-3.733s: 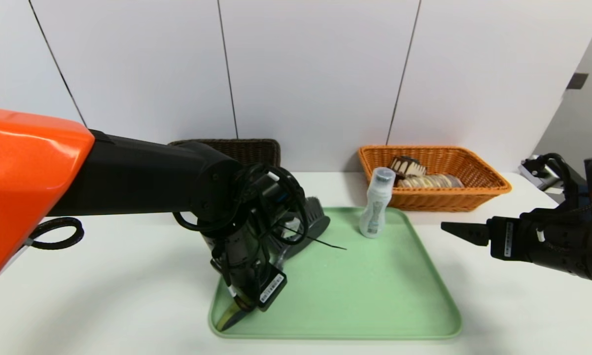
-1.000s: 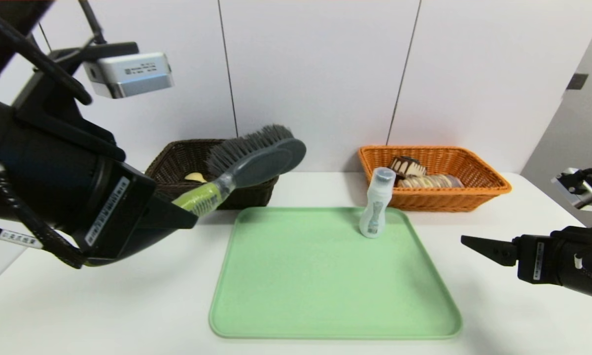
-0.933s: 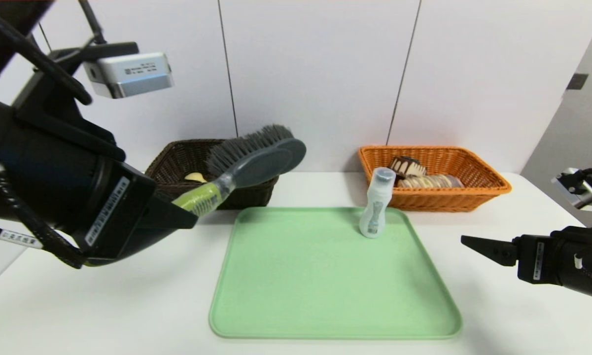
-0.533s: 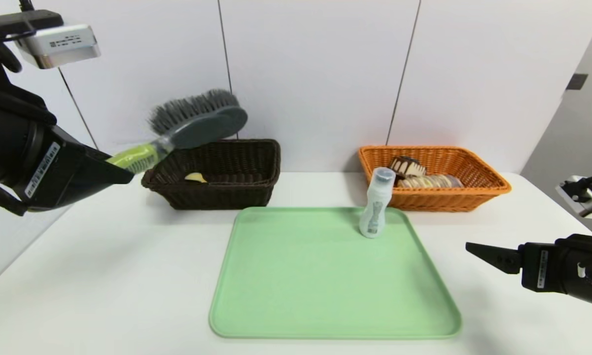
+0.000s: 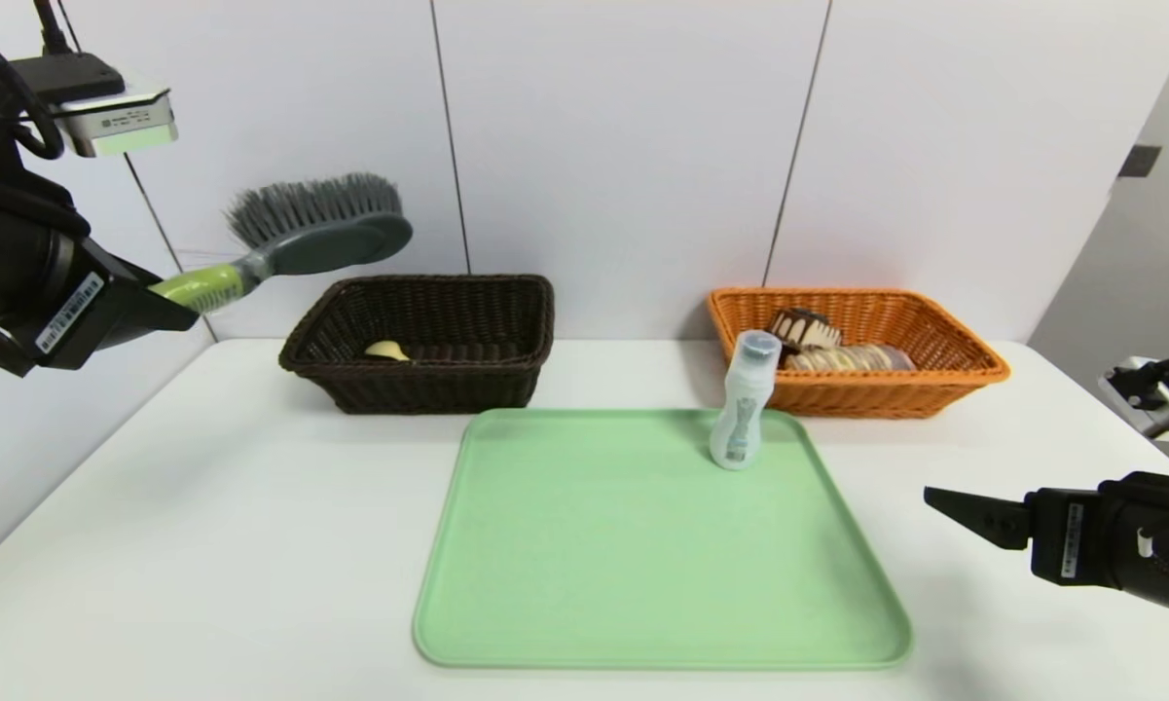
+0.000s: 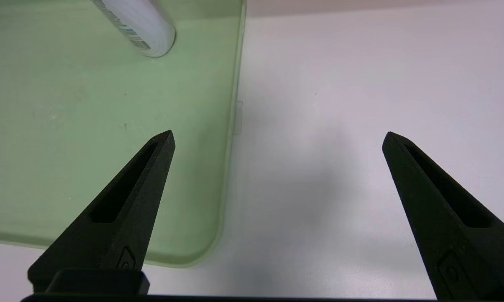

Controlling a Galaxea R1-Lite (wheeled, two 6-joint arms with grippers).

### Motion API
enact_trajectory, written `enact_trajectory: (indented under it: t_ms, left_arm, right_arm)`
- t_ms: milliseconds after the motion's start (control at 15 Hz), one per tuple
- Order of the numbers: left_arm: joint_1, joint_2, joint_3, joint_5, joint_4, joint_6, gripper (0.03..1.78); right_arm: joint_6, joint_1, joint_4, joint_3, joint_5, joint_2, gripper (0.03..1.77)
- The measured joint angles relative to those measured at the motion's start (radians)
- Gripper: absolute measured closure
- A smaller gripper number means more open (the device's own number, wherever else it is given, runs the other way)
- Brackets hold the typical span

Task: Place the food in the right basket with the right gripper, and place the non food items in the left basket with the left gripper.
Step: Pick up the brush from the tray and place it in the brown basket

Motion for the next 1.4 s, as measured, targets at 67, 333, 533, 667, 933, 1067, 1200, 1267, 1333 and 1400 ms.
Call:
enact_trajectory:
  t_ms: [67, 333, 533, 667, 933, 1067, 1200, 1267, 1333, 1400]
  left_arm:
    - [0.029, 0.007, 0.0, -0.002, -0.011, 0.033, 1.38]
    - [0.125, 0.032, 0.0, -0.134, -0.044, 0.161, 1.38]
    - [0.162, 0.053, -0.001, -0.189, -0.044, 0.26, 1.38]
    - [0.167, 0.072, -0.003, -0.196, -0.048, 0.316, 1.38]
    - [0.169, 0.139, -0.009, -0.212, -0.14, 0.394, 1.38]
    - [0.175, 0.178, -0.011, -0.246, -0.175, 0.448, 1.38]
    - [0.183, 0.221, -0.011, -0.273, -0.178, 0.502, 1.38]
    - [0.189, 0.243, -0.011, -0.296, -0.181, 0.538, 1.38]
    - [0.193, 0.262, -0.012, -0.31, -0.19, 0.575, 1.38]
    - [0.196, 0.28, -0.013, -0.317, -0.198, 0.607, 1.38]
  right_arm:
    - [0.0, 0.0, -0.001, 0.012, -0.002, 0.0, 0.09]
    - [0.001, 0.0, -0.001, 0.039, -0.011, -0.005, 0.09]
    - [0.001, 0.0, -0.001, 0.044, -0.021, -0.01, 0.09]
    - [0.001, 0.0, -0.001, 0.054, -0.024, -0.012, 0.09]
    - [-0.001, 0.0, -0.002, 0.1, -0.056, -0.03, 0.09]
    - [0.0, 0.0, -0.004, 0.105, -0.056, -0.043, 0.09]
    - [0.001, 0.0, -0.005, 0.103, -0.055, -0.05, 0.09]
    - [0.0, 0.0, -0.004, 0.103, -0.055, -0.05, 0.09]
    - [-0.001, 0.0, -0.004, 0.102, -0.055, -0.048, 0.09]
    - [-0.003, 0.0, -0.005, 0.101, -0.055, -0.042, 0.09]
